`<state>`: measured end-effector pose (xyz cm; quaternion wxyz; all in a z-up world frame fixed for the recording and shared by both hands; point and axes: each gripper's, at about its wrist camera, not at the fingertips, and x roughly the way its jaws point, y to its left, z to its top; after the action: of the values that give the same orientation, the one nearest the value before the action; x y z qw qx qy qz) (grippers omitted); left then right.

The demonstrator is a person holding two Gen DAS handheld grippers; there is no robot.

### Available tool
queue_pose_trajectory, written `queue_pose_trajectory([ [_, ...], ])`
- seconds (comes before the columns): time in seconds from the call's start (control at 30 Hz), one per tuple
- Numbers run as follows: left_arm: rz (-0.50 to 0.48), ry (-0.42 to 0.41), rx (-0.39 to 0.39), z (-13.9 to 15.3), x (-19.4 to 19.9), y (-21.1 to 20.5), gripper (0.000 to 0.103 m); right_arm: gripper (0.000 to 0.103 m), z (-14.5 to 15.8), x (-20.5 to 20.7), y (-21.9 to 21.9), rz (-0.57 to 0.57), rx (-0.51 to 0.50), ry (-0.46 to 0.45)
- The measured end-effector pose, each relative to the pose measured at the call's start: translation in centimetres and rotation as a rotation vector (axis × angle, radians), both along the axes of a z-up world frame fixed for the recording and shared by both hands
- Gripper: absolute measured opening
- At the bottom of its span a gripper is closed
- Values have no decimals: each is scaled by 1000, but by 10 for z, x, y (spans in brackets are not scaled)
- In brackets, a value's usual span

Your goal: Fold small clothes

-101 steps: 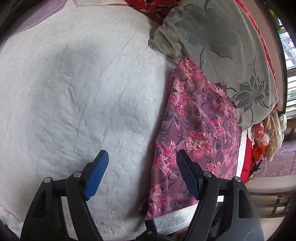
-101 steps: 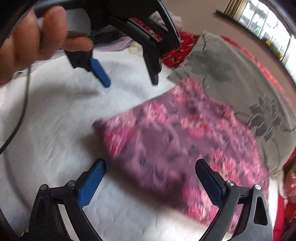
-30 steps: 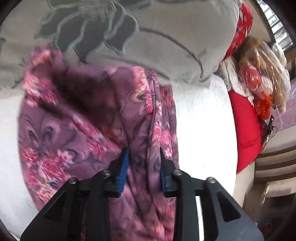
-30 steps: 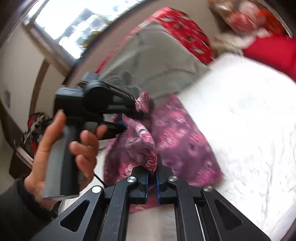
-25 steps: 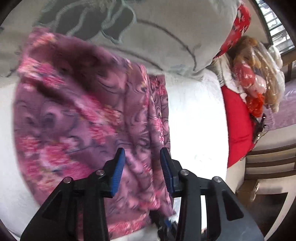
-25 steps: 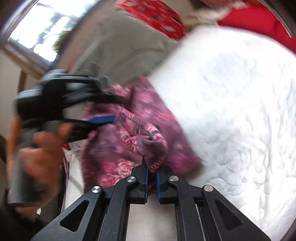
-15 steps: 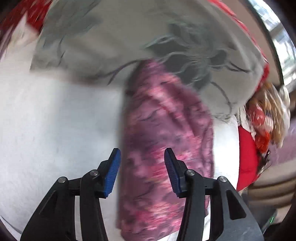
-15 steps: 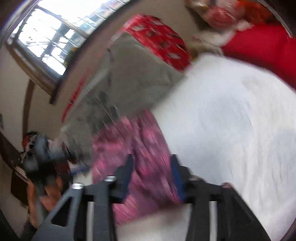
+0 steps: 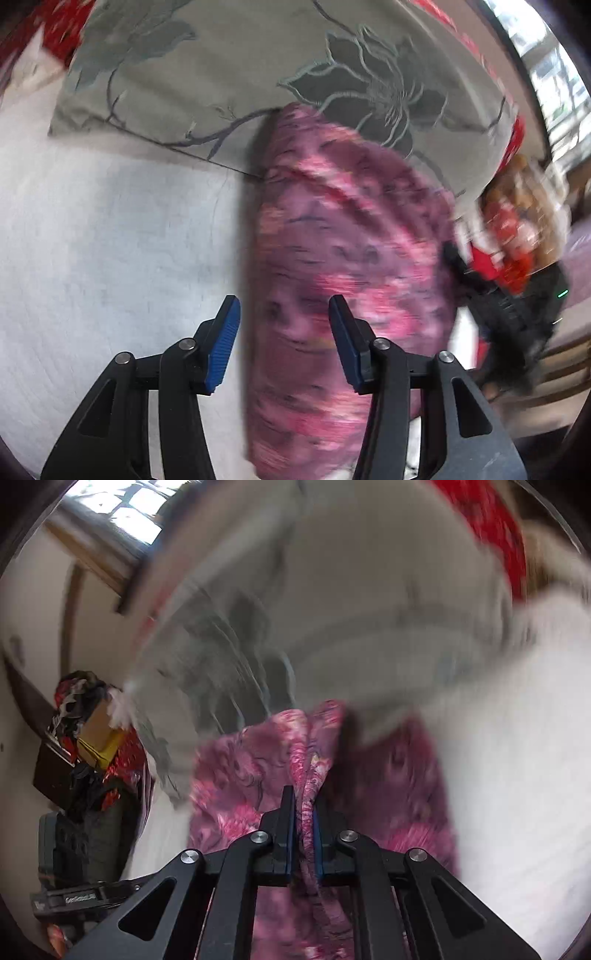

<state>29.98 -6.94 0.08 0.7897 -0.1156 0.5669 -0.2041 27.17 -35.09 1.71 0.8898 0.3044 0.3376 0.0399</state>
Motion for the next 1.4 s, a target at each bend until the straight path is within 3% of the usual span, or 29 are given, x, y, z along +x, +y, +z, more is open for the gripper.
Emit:
queue_pose_trajectory([
  [0.1,-29,50,49,-28,7,-21,55,7,-23,3,-21,-91,-12,104],
  [0.17,-22,66,40,-34,9,-22,56,8,-49,6,-30,-105,1,226],
  [0.2,-22,68,32,-30,8,-18,56,8,-53,3,-32,-104,21,238],
  [0.27,-25,72,20,-24,3,-5,56,15,-46,-9,-35,-123,61,201],
  [0.37,-24,64,0,-19,-26,20,56,23,-34,-35,-38,-65,144,160],
  [0.43,-36,72,-16,-29,-50,29,57,48,-32,-56,-35,-25,153,144],
  [0.5,-46,101,2,-45,-67,27,57,50,-43,-72,-27,18,150,176],
  [0.57,-59,71,38,-44,-76,23,57,42,-51,-78,-25,60,132,242],
  [0.63,-81,57,88,-38,-80,19,57,12,-41,-88,-22,54,92,198],
  [0.73,-80,62,109,-39,-84,13,57,12,-20,-102,-19,43,62,107],
  [0.83,-74,63,127,-41,-86,14,57,12,-41,-93,-15,41,-20,250],
  [0.87,-76,65,134,-40,-86,12,57,13,-44,-92,-15,42,-25,260],
  [1.0,-70,77,135,-41,-88,5,58,27,-33,-104,-15,35,45,213],
  [1.03,-67,80,136,-41,-87,5,58,35,-33,-107,-13,43,44,212],
  [1.07,-65,81,140,-40,-88,7,58,36,-35,-111,-12,48,29,228],
  [1.17,-62,100,149,-38,-89,8,58,26,-38,-115,-5,79,-1,267],
  [1.2,-60,108,138,-37,-90,8,58,15,-32,-116,-3,81,-12,237],
  [1.3,-54,133,134,-44,-92,7,61,11,-11,-136,-6,61,-24,126],
  [1.37,-57,134,134,-48,-91,6,62,9,-23,-136,-10,45,-48,180],
  [1.4,-72,139,137,-45,-91,8,62,9,-39,-132,-11,45,-83,275],
])
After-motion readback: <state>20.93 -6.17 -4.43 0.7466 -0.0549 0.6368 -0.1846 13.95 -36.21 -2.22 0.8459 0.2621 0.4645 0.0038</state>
